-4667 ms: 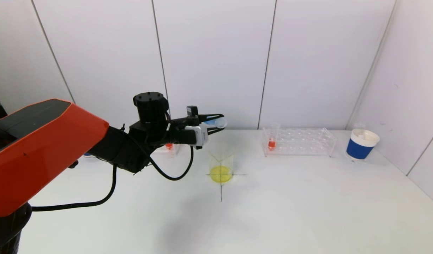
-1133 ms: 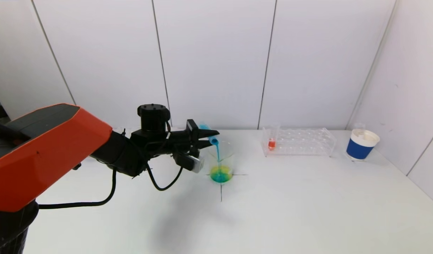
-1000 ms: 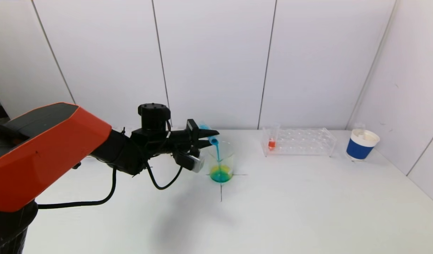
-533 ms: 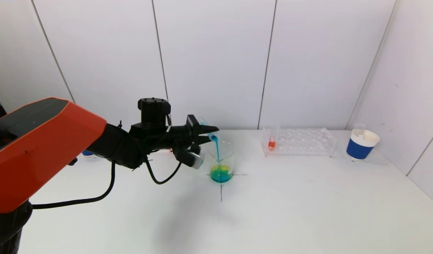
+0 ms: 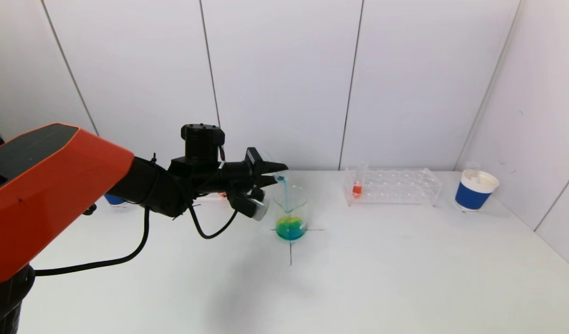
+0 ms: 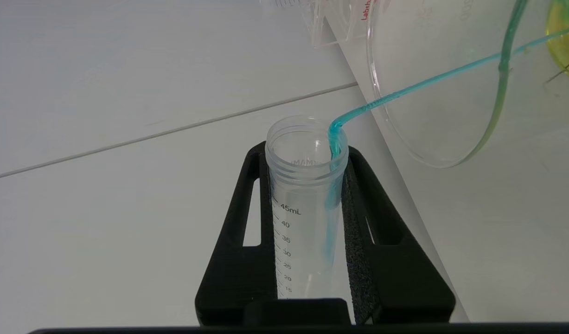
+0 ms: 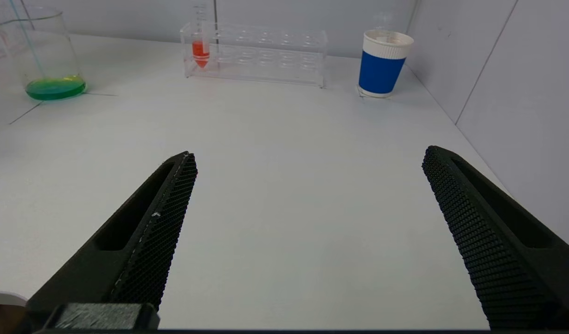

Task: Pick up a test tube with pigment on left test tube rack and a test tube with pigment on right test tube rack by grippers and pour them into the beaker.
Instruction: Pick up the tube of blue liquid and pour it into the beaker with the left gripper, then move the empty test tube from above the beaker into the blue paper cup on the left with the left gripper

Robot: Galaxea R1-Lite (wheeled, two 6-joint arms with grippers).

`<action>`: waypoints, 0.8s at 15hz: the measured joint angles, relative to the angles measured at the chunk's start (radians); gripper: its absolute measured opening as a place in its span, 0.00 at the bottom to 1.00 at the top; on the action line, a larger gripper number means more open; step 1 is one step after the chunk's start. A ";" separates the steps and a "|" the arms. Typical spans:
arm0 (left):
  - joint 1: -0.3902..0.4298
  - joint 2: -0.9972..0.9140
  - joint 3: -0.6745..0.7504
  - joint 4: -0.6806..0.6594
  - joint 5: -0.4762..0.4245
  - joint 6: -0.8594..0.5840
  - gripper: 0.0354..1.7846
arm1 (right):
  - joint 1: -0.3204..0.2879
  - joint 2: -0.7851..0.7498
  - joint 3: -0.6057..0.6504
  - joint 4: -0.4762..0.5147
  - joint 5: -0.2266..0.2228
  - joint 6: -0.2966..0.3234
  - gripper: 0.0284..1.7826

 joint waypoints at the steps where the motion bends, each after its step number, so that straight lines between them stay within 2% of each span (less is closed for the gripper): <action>1: -0.001 -0.002 0.000 0.003 0.001 0.004 0.23 | 0.000 0.000 0.000 0.000 0.000 0.000 0.99; 12: -0.009 -0.020 -0.010 0.031 0.030 0.063 0.23 | 0.000 0.000 0.000 0.000 0.000 0.000 0.99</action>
